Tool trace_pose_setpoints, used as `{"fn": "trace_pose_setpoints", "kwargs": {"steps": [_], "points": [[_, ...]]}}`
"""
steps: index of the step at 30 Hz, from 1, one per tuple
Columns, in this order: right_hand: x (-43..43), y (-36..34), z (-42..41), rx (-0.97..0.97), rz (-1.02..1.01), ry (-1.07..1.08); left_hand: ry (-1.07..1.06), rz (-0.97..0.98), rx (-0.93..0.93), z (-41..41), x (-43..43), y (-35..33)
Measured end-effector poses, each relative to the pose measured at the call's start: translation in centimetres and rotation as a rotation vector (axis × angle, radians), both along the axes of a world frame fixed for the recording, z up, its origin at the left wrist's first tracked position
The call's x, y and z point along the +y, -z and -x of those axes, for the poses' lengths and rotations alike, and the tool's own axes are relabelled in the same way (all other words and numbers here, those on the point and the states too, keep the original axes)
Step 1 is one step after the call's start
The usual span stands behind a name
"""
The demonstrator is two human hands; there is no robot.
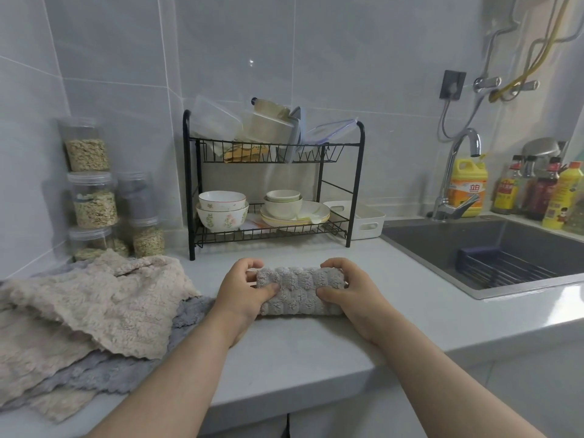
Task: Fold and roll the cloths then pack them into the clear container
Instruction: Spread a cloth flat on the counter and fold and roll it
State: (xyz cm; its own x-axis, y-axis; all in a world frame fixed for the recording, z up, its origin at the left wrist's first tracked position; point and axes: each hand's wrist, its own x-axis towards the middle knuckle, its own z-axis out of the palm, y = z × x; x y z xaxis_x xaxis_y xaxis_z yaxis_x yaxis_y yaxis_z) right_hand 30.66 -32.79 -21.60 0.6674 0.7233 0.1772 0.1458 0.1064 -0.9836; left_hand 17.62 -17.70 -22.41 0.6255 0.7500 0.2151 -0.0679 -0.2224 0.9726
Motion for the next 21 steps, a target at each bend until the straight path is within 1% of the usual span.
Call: {"fn": "trace_pose_setpoints", "kwargs": {"steps": [3, 8, 15, 18, 21], "points": [[0.0, 0.0, -0.1, 0.059, -0.061, 0.006, -0.009, 0.043, -0.042, 0.3, -0.6, -0.6], [0.0, 0.0, -0.2, 0.102, -0.07, -0.007, -0.001, 0.09, -0.042, 0.7, -1.3, -1.1], [0.3, 0.9, -1.7, 0.111, -0.024, -0.035, -0.016, 0.12, 0.028, 0.2, -0.3, -0.3], [0.4, 1.1, -2.3, 0.125, 0.001, -0.052, -0.029, 0.162, 0.04, 0.0, 0.0, -0.1], [0.3, 1.0, -2.3, 0.098, 0.069, -0.02, -0.087, 0.158, 0.112, -0.1, -0.2, -0.5]]}}
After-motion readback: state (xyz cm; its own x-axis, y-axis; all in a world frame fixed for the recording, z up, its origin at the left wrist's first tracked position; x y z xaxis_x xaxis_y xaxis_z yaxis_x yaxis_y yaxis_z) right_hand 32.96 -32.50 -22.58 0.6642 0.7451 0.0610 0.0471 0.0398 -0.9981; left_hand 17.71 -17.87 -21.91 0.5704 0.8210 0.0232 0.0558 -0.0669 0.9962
